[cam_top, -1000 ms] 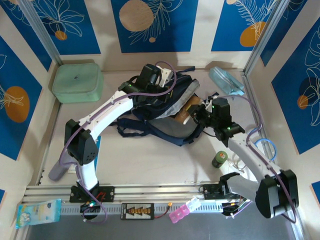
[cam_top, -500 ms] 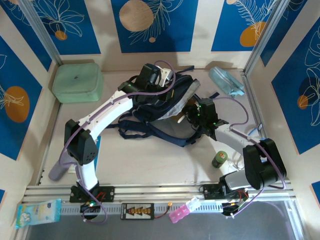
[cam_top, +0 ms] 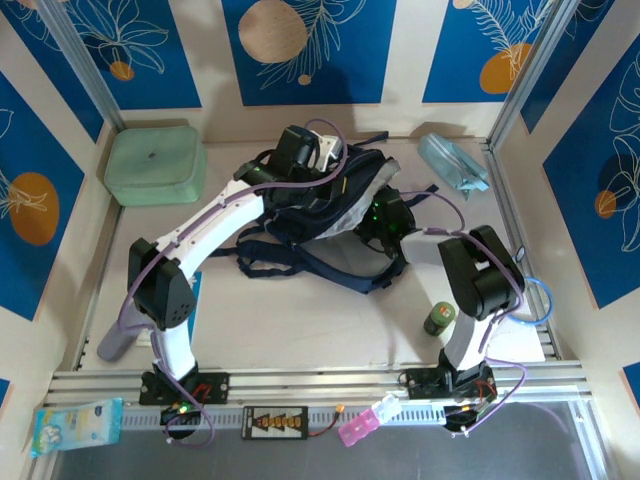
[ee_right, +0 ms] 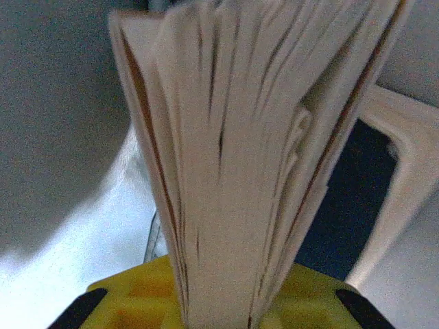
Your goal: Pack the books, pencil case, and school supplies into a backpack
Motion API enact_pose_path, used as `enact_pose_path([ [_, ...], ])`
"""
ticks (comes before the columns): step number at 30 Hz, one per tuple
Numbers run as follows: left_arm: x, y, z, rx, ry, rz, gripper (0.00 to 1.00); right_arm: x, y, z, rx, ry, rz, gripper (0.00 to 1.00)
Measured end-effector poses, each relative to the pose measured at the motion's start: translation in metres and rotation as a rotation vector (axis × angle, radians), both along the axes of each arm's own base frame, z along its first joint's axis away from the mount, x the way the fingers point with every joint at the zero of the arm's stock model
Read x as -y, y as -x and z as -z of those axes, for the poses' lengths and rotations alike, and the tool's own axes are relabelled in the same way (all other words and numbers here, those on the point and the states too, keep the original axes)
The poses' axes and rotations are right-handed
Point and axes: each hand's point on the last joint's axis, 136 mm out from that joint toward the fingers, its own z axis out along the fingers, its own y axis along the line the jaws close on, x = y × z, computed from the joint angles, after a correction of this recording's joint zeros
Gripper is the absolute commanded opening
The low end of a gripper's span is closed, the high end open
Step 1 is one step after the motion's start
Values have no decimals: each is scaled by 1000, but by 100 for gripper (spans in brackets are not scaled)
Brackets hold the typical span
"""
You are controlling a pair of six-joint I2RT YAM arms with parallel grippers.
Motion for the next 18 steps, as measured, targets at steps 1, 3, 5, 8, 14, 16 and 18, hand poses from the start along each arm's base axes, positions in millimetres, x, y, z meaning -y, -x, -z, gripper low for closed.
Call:
enact_pose_path([
  [1, 0, 0, 0, -3, 3, -1, 0, -2, -3, 2, -7, -7, 1, 44],
  [3, -1, -1, 0, -8, 8, -1, 0, -6, -6, 7, -22, -19, -10, 58],
  [5, -2, -2, 0, -13, 13, -6, 0, -8, -3, 10, -35, -25, -22, 74],
  [8, -3, -3, -1, -20, 24, -11, 0, -7, 5, 7, -37, -28, -28, 77],
  [14, -3, -5, 7, -33, 38, -6, 0, 25, 53, -12, -56, -21, -3, 77],
  [16, -2, -4, 13, -39, 39, 1, 0, 42, 66, -31, -48, -8, 30, 77],
  [18, -1, -3, 18, -47, 38, 7, 0, 59, 78, -50, -32, 14, 60, 76],
])
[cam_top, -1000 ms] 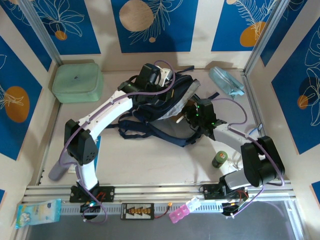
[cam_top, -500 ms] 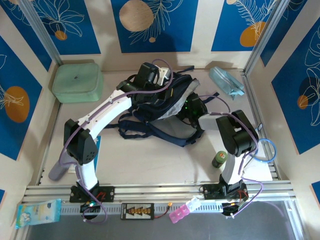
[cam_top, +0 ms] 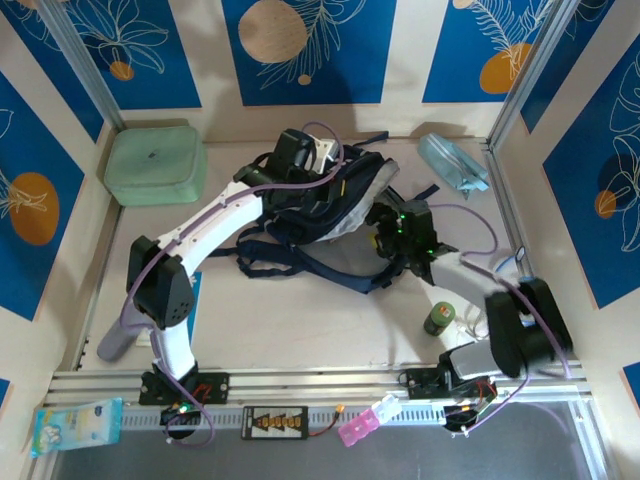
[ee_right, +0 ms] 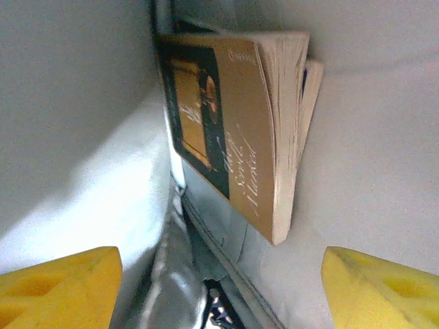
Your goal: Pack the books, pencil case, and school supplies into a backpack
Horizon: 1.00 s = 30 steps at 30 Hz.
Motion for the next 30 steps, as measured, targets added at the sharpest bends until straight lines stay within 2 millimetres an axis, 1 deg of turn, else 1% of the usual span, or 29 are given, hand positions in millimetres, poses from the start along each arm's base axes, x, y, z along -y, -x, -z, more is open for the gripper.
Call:
enact_pose_path([
  [3, 2, 1, 9, -18, -5, 12, 0, 30, 23, -22, 7, 64, 62, 76],
  [5, 3, 3, 18, -37, -9, 22, 6, 53, 39, -29, -3, 125, 101, 76],
  [6, 3, 5, 24, -47, -10, 28, 12, 64, 47, -29, -13, 157, 114, 76],
  [7, 4, 7, 33, -62, -9, 34, 21, 73, 54, -29, -22, 187, 119, 76],
  [8, 4, 10, 41, -79, -10, 42, 31, 81, 60, -29, -32, 217, 120, 76],
  [9, 4, 15, 51, -107, -8, 49, 44, 87, 65, -29, -42, 247, 118, 76],
  [10, 4, 21, 61, -138, -7, 61, 56, 90, 70, -31, -49, 276, 104, 76],
  [11, 3, 27, 70, -167, -8, 71, 62, 91, 73, -35, -50, 300, 85, 76],
  [13, 2, 36, 83, -218, -11, 85, 71, 90, 74, -48, -34, 343, 46, 77],
  [15, -3, 41, 91, -249, -19, 80, 78, 87, 70, -64, 0, 370, 11, 77],
  [17, -16, 49, 99, -280, -32, 50, 84, 81, 64, -76, 30, 385, -22, 78],
  [20, -59, 63, 110, -327, -59, -50, 89, 63, 57, -79, 47, 404, -99, 82],
  [22, -99, 70, 116, -350, -72, -156, 93, 45, 55, -72, 37, 418, -166, 83],
  [23, -118, 72, 120, -358, -79, -210, 94, 38, 55, -69, 33, 425, -192, 83],
  [25, -166, 81, 133, -379, -107, -349, 96, 21, 55, -61, 21, 432, -244, 83],
  [28, -226, 101, 155, -419, -163, -527, 99, 4, 55, -50, 6, 438, -298, 83],
  [30, -258, 118, 168, -442, -198, -628, 100, -5, 54, -45, -5, 442, -321, 83],
])
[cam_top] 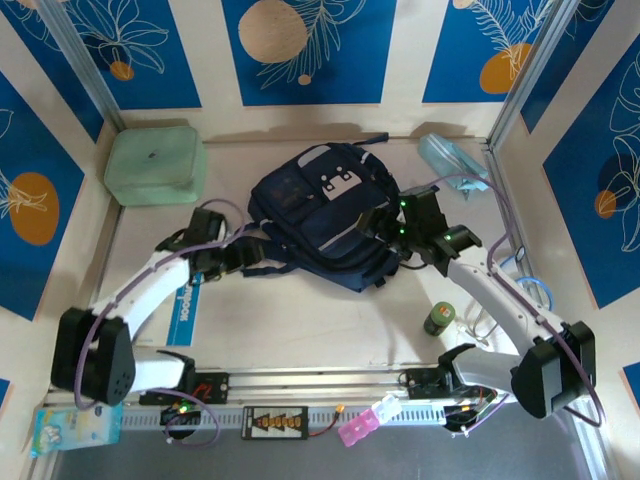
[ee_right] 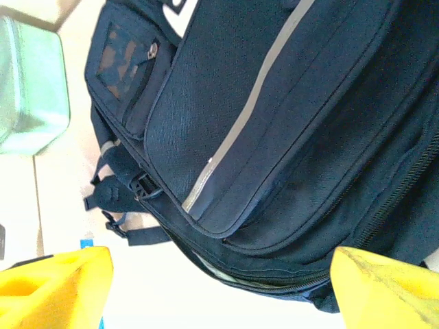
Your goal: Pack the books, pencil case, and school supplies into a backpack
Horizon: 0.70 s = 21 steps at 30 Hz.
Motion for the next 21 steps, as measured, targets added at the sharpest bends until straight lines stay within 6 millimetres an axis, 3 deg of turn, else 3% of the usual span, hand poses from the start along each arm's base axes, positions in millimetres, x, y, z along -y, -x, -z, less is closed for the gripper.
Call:
enact_pose_path([
  [5, -54, 31, 21, -42, -76, -180, 100, -17, -4, 5, -21, 10, -37, 83],
  [10, -86, 50, 43, -103, -77, -317, 100, -27, -6, 4, -23, 11, -60, 82],
  [15, -92, 59, 57, -152, -66, -348, 98, -29, -7, 7, -30, 11, -61, 82],
  [21, -82, 53, 59, -121, 0, -358, 93, -30, -8, 11, -46, 15, -56, 81],
])
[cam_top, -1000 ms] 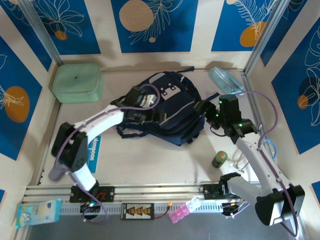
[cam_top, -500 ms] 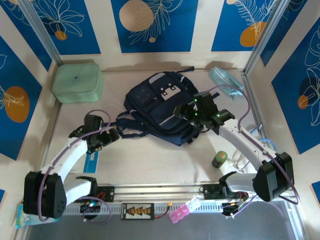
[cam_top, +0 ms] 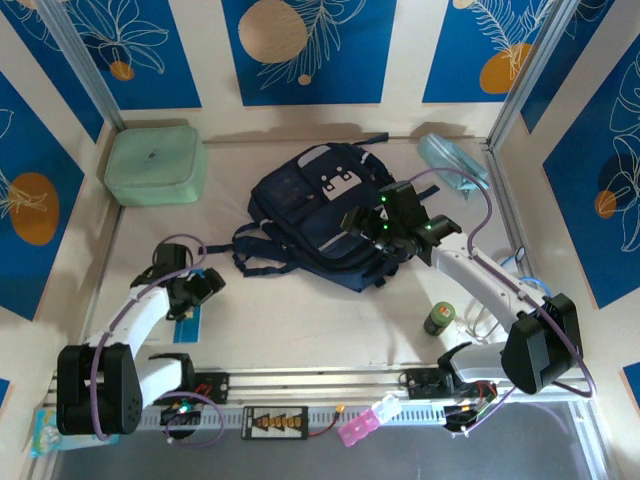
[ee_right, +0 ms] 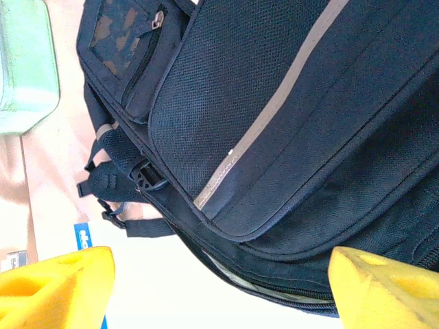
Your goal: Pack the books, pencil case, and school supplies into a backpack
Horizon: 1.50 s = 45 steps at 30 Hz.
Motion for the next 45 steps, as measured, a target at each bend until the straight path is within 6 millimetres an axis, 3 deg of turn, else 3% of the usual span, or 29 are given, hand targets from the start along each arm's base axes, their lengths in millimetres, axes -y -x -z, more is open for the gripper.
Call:
enact_pose_path([
  [4, 22, -5, -4, 66, 75, -7, 92, -3, -3, 1, -5, 2, -2, 81],
  [11, 89, 3, -11, 80, 222, 88, 92, -13, -5, 5, -18, 9, -23, 80],
  [17, 135, 5, -13, 49, 293, 147, 93, -23, -6, 11, -37, 17, -46, 80],
  [23, 161, -6, -19, 49, 366, 154, 95, -35, -1, 11, -34, 16, -79, 80],
  [30, 194, -13, -21, 50, 498, 176, 95, -58, 12, 35, -91, 39, -130, 79],
  [34, 197, -17, -33, 59, 497, 206, 97, -74, 24, 39, -103, 46, -177, 78],
  [37, 189, -28, -54, 100, 485, 225, 97, -86, 29, 38, -100, 45, -206, 74],
  [41, 140, -46, -72, 169, 422, 166, 97, -105, 34, 43, -112, 39, -255, 63],
  [45, 90, -43, -64, 144, 308, 108, 97, -135, 38, 54, -135, 45, -329, 57],
])
